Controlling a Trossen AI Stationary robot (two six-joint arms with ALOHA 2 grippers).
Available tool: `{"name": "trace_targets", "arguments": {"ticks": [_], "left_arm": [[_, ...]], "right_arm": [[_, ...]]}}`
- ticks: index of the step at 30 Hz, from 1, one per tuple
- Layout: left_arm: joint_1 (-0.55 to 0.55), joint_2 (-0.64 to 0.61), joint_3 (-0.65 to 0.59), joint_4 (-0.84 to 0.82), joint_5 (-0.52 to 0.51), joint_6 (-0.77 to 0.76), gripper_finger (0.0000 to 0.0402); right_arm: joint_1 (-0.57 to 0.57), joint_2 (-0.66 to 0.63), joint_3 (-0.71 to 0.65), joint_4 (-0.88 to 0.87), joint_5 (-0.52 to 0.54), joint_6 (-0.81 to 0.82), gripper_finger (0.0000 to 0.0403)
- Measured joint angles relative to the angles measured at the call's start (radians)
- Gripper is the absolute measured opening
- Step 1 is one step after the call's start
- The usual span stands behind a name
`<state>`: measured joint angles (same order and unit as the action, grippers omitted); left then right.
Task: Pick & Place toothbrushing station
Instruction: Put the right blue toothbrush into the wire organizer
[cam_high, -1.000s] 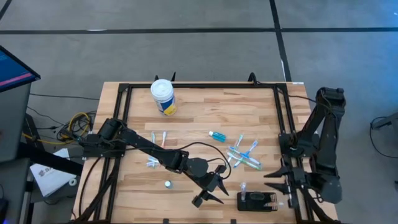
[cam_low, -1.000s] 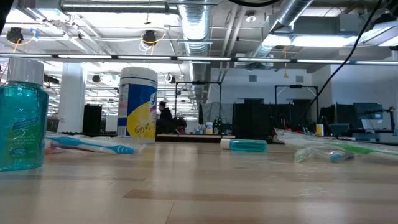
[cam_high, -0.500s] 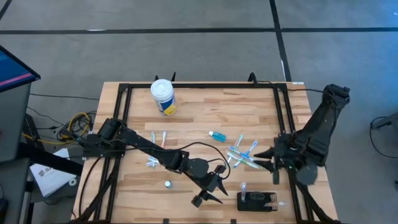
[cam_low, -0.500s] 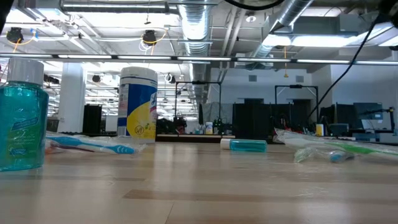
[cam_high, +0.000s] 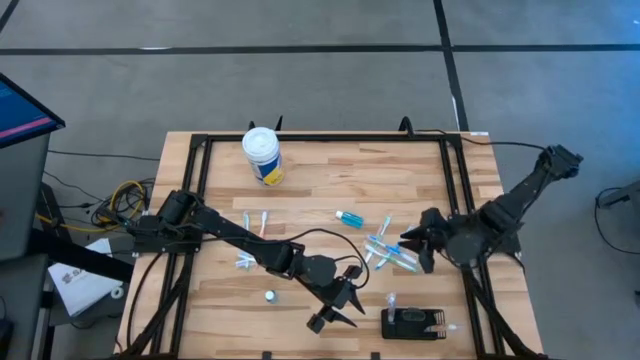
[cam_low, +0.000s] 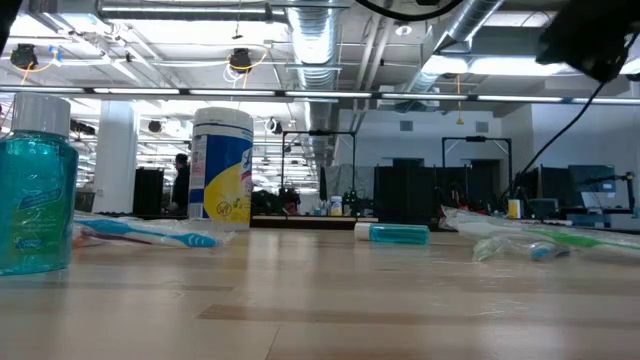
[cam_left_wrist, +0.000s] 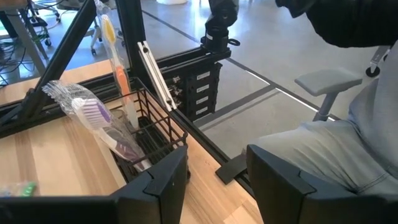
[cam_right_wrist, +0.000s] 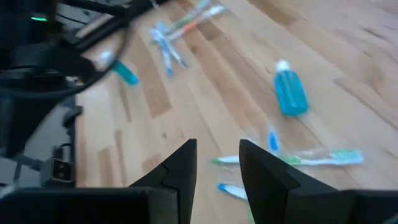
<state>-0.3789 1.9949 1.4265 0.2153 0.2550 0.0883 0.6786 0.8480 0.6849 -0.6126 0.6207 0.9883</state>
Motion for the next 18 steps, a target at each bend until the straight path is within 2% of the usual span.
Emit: {"name": "trace_targets", "arguments": {"ticks": [6,18], "left_arm": [[-0.010,0.000,0.000,0.000,0.000,0.000,0.0159],[-0.035,0.000,0.000,0.001,0.000,0.000,0.0159]], "right_arm": [[-0.157,0.012,0.000,-0.028,-0.180,-0.025,0.0111],[-0.367,0.091,0.000,-0.041,-0.419,-0.119,0.0111]]}}
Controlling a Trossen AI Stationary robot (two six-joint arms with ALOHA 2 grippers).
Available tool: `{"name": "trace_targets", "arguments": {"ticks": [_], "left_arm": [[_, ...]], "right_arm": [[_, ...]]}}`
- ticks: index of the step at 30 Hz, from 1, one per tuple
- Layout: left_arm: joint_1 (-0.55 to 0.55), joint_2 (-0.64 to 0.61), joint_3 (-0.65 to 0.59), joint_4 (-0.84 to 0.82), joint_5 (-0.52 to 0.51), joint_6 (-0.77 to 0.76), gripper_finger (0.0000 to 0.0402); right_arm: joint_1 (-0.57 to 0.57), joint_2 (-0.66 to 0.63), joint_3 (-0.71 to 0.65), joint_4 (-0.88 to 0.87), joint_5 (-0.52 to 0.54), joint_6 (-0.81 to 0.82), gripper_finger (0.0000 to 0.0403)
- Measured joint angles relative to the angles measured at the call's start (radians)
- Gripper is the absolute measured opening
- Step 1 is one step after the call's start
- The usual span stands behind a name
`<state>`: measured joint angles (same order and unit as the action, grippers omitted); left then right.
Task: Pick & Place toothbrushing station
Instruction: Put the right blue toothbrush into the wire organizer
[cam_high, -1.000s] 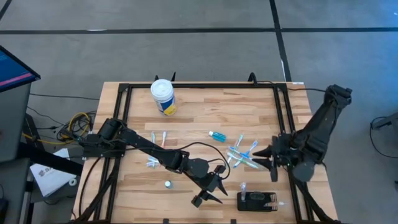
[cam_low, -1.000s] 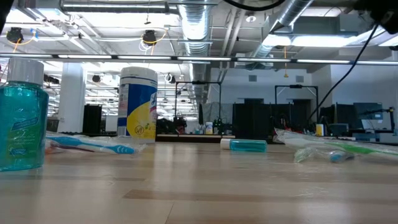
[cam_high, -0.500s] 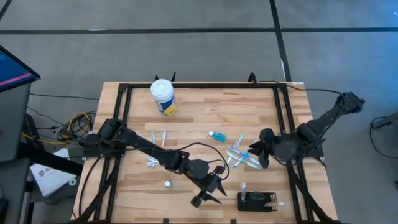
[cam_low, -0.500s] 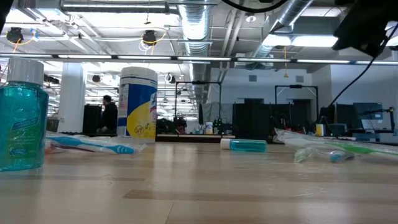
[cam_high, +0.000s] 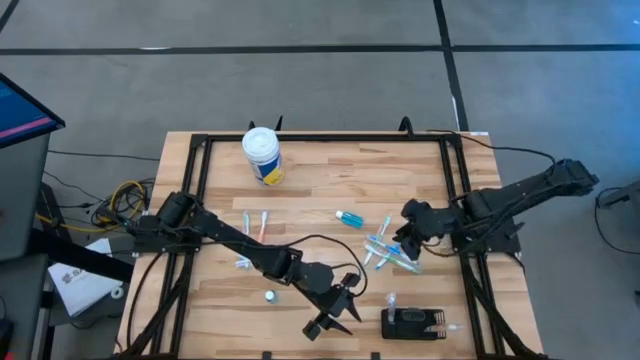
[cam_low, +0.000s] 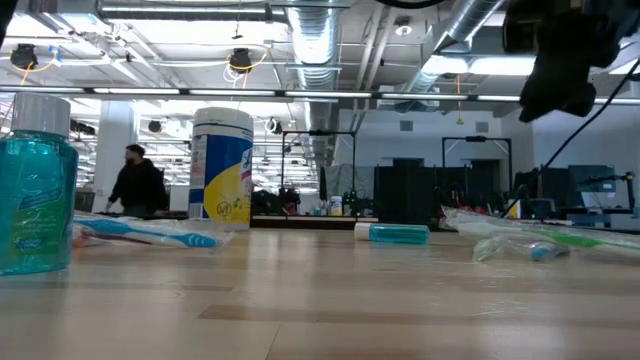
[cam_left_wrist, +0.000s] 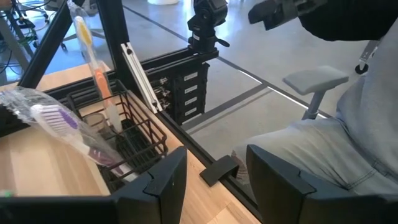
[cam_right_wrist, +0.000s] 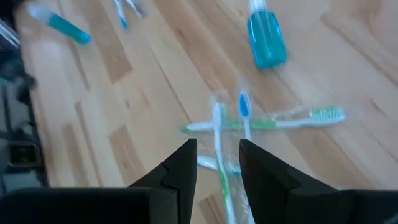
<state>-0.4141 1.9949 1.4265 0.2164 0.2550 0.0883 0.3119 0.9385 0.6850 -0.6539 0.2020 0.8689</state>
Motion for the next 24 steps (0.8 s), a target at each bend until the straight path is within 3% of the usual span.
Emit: {"name": "trace_targets", "arguments": {"ticks": [18,24], "left_arm": [[0.000,0.000,0.000,0.003,0.000,-0.004,0.0159],[0.000,0.000,0.000,0.004,0.000,-0.004,0.0159]], "right_arm": [[-0.138,0.277,0.000,0.070,-0.128,-0.138,0.0111],[-0.159,0.349,0.000,0.174,-0.154,-0.199,0.0111]]}}
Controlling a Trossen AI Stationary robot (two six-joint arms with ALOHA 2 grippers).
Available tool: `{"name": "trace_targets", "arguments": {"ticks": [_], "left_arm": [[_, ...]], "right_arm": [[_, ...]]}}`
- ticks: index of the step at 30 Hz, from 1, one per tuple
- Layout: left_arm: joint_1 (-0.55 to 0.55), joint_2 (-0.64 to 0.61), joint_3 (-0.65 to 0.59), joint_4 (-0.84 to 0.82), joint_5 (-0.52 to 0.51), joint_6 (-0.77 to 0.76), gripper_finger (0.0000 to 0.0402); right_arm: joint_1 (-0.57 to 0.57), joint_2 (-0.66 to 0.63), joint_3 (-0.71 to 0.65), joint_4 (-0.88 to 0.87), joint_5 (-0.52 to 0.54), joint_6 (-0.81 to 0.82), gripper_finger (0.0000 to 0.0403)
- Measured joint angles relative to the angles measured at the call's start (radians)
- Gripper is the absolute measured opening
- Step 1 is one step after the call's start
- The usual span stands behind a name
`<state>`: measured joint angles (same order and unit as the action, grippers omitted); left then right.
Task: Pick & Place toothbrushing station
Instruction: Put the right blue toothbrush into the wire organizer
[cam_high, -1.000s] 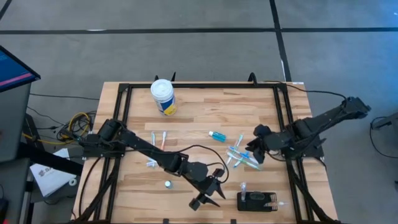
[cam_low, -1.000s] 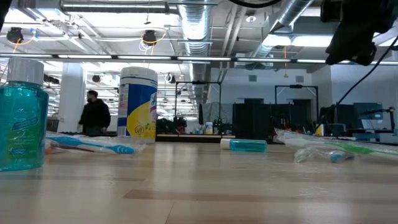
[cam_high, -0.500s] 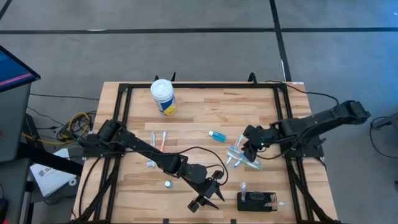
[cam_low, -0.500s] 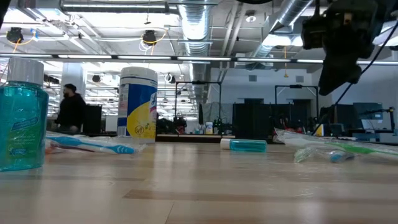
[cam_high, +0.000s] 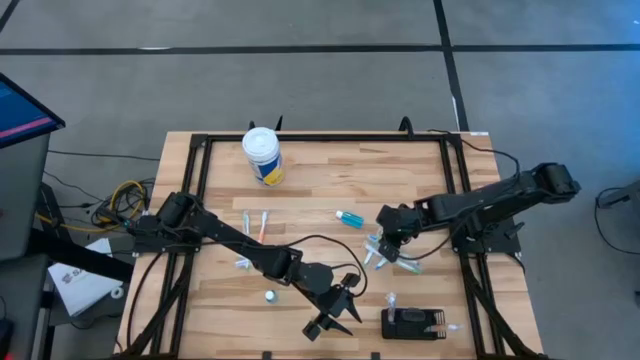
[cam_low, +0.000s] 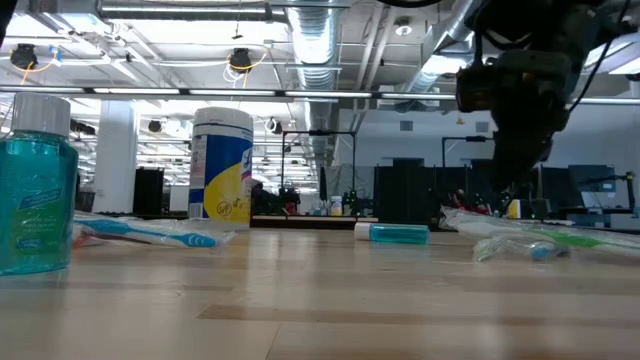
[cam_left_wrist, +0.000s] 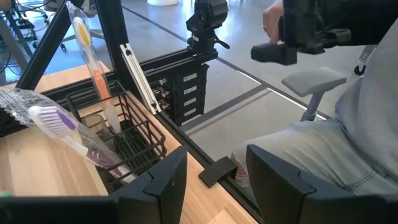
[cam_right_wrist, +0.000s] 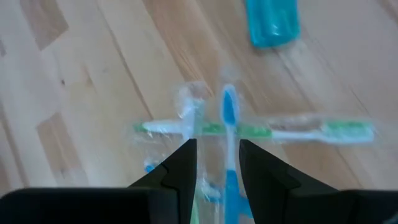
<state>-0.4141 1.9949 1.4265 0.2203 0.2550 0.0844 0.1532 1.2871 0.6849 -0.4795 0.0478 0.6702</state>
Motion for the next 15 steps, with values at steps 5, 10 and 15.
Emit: {"name": "trace_targets", "arguments": {"ticks": [5,10,15], "left_arm": [[0.000,0.000,0.000,0.000,0.000,0.000,0.0159],[0.000,0.000,0.000,0.003,0.000,0.000,0.0159],[0.000,0.000,0.000,0.006,0.000,0.000,0.0159]], "right_arm": [[-0.013,0.066,0.000,0.038,-0.003,-0.047,0.0111],[-0.028,0.130,0.000,0.048,-0.006,-0.053,0.0111],[-0.033,0.172,0.000,0.049,-0.029,-0.056,0.0111]]}}
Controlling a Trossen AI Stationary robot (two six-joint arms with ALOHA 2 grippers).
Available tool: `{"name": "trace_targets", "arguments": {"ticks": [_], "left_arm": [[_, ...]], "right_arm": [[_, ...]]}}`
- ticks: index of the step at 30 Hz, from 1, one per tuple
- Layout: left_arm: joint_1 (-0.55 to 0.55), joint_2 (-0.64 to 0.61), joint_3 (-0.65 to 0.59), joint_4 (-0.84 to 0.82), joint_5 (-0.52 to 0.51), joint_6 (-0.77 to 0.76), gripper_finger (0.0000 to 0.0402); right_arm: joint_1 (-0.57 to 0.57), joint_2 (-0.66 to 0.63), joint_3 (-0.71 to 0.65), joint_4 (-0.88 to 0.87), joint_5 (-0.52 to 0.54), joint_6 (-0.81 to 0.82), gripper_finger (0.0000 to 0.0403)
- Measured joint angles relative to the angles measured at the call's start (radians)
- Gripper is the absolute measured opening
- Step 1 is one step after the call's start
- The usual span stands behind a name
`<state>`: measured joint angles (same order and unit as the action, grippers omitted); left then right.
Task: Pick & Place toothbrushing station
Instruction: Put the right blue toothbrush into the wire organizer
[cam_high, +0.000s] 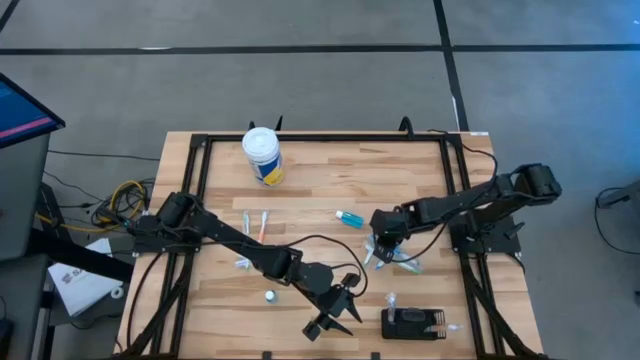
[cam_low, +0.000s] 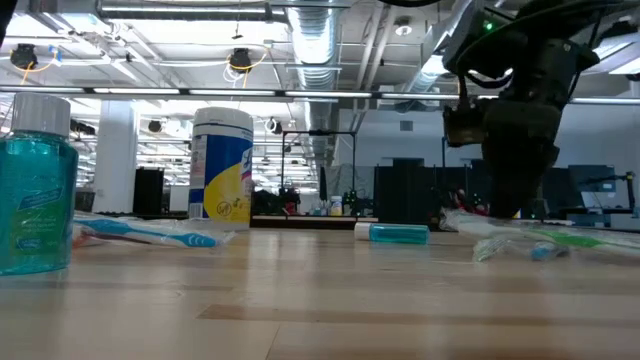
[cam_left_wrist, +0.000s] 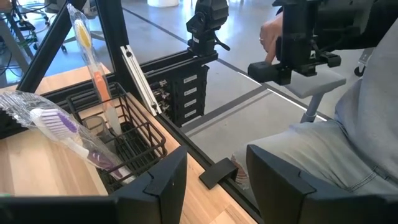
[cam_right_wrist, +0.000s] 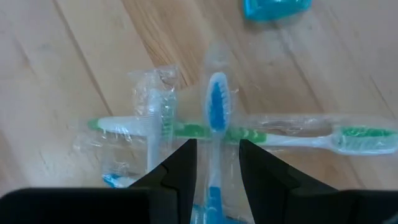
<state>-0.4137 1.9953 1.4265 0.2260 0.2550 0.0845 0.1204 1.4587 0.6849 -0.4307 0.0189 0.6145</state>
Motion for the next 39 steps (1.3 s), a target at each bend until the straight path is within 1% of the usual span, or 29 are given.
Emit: {"name": "trace_targets", "arguments": {"ticks": [4,6,8,12,13,20,29,32,39], "left_arm": [[0.000,0.000,0.000,0.000,0.000,0.000,0.0159],[0.000,0.000,0.000,0.000,0.000,0.000,0.0159],[0.000,0.000,0.000,0.000,0.000,0.000,0.0159],[0.000,0.000,0.000,0.000,0.000,0.000,0.0159],[0.000,0.000,0.000,0.000,0.000,0.000,0.0159],[0.001,0.000,0.000,-0.001,0.000,0.000,0.0159],[0.001,0.000,0.000,-0.001,-0.001,0.000,0.0159],[0.001,0.000,0.000,-0.001,-0.001,0.000,0.0159],[0.001,0.000,0.000,-0.001,-0.004,-0.002,0.0159]], "right_arm": [[0.003,0.030,0.000,0.007,-0.001,-0.020,0.0108],[0.003,0.036,0.000,0.006,-0.001,-0.021,0.0098],[0.003,0.036,0.000,0.009,-0.001,-0.021,0.0078],[0.003,0.025,0.000,0.012,-0.001,-0.033,0.0018],[0.003,0.025,0.000,0.013,0.000,-0.040,0.0010],[0.004,0.026,0.004,0.020,-0.014,-0.036,0.0003],[0.026,0.019,0.066,0.021,0.004,-0.092,0.0000],[0.036,-0.010,0.073,0.019,0.022,-0.099,0.0000],[0.081,-0.154,0.073,-0.010,0.131,-0.099,0.0000]]}}
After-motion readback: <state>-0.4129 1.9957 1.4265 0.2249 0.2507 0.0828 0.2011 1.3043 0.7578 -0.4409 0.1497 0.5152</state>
